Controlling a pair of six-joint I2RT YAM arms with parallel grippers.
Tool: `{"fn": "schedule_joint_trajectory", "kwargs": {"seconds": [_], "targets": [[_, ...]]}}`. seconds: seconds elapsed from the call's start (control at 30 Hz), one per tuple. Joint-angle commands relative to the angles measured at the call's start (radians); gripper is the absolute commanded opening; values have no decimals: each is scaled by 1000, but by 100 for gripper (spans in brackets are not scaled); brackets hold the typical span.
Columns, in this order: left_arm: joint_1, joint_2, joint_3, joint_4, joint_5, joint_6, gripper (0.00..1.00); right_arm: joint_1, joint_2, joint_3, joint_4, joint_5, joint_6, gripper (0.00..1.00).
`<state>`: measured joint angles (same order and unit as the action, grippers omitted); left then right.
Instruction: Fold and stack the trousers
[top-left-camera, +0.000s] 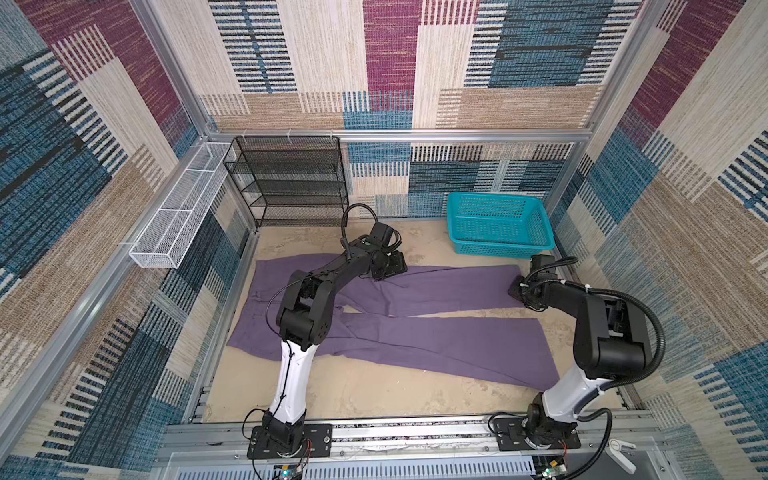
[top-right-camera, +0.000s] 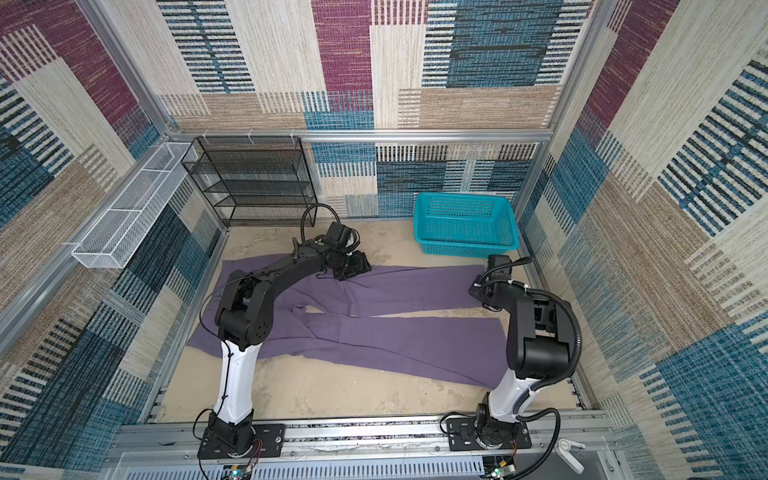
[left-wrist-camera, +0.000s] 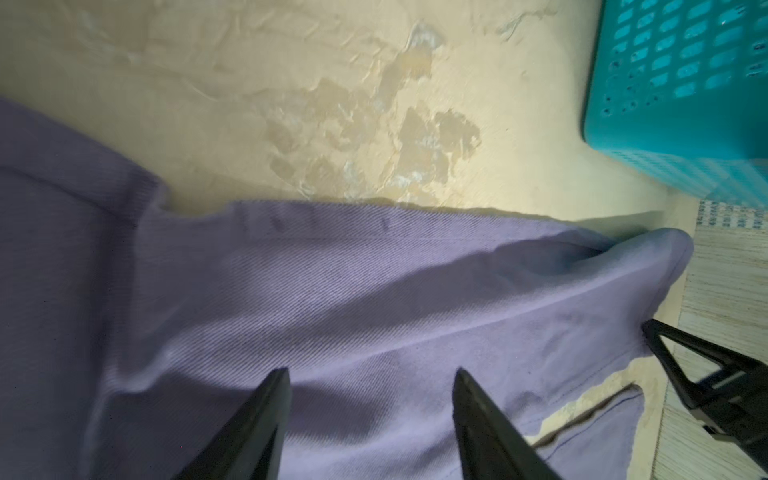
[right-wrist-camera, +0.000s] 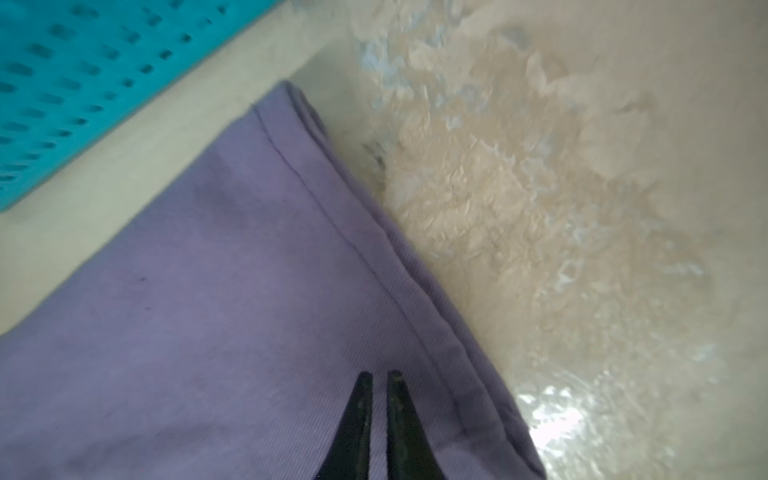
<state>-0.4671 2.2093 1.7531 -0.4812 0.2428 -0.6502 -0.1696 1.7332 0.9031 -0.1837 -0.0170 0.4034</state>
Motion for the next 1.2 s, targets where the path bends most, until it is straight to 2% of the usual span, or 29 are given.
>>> {"fn": "schedule_joint_trajectory", "kwargs": {"seconds": [0.0,0.17,0.3,0.43,0.57,0.63,0.7,0.8,0.97,1.07,1.17], "targets": [[-1,10,-8,22,24,-18,68,2,27,-13,14,-8,15,13],[-1,10,-9,27,27,-11,79,1,-38,-87,-21,4,29,13],[-1,22,5,29,32,-9,86,1,-163,-206,-81,-31,75,16],[-1,50,31,29,54,-14,89,-20,-307,-276,-124,-34,107,18],[-2,72,40,29,70,-17,88,-85,-321,-216,-137,-63,96,19],[-4,71,29,33,66,-10,81,-94,-293,-145,-144,-70,87,21],[-3,63,4,42,60,-5,65,-101,-252,-56,-150,-81,82,25],[-3,48,-36,53,55,-5,49,-114,-193,57,-136,-114,79,33],[-4,24,-74,66,59,-3,39,-120,-38,215,-169,-208,52,47],[-3,8,-83,58,46,10,32,-121,15,230,-171,-216,50,53],[-3,0,-84,46,30,24,30,-127,55,229,-189,-215,33,57]]}}
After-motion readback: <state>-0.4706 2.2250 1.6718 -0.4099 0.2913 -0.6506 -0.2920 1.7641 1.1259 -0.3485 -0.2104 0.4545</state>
